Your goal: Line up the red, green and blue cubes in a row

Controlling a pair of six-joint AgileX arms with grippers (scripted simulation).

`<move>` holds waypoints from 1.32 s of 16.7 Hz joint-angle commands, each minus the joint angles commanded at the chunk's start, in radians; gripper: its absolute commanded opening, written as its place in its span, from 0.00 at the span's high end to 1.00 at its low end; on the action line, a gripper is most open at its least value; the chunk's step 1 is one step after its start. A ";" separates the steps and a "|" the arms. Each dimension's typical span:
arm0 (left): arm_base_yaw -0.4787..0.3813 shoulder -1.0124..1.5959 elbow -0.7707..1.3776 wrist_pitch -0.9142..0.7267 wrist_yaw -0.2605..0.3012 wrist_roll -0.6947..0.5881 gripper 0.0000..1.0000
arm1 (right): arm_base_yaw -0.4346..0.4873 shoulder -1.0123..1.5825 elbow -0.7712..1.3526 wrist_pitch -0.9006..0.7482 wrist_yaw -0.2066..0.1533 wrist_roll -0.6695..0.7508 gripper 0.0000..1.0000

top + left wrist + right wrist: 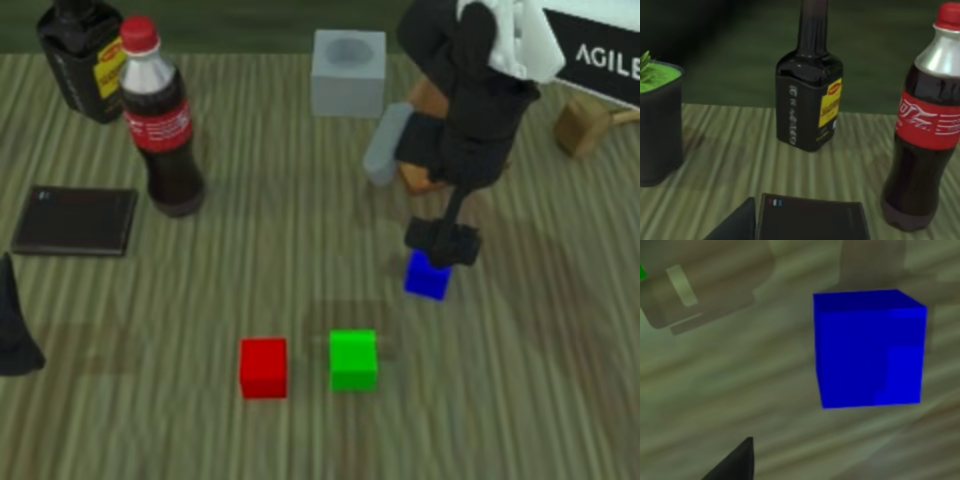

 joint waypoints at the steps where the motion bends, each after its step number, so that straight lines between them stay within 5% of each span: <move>1: 0.014 -0.040 -0.028 0.025 0.001 0.022 0.00 | 0.008 0.038 0.037 -0.018 0.001 -0.013 0.00; 9: 0.035 -0.098 -0.069 0.064 0.004 0.056 0.00 | 0.016 0.089 0.084 -0.039 0.003 -0.031 0.00; 21: 0.035 -0.098 -0.069 0.064 0.004 0.056 0.00 | 0.022 0.183 -0.075 0.213 0.004 -0.029 0.00; 22: 0.035 -0.098 -0.069 0.064 0.004 0.056 0.00 | 0.022 0.183 -0.075 0.213 0.004 -0.029 0.08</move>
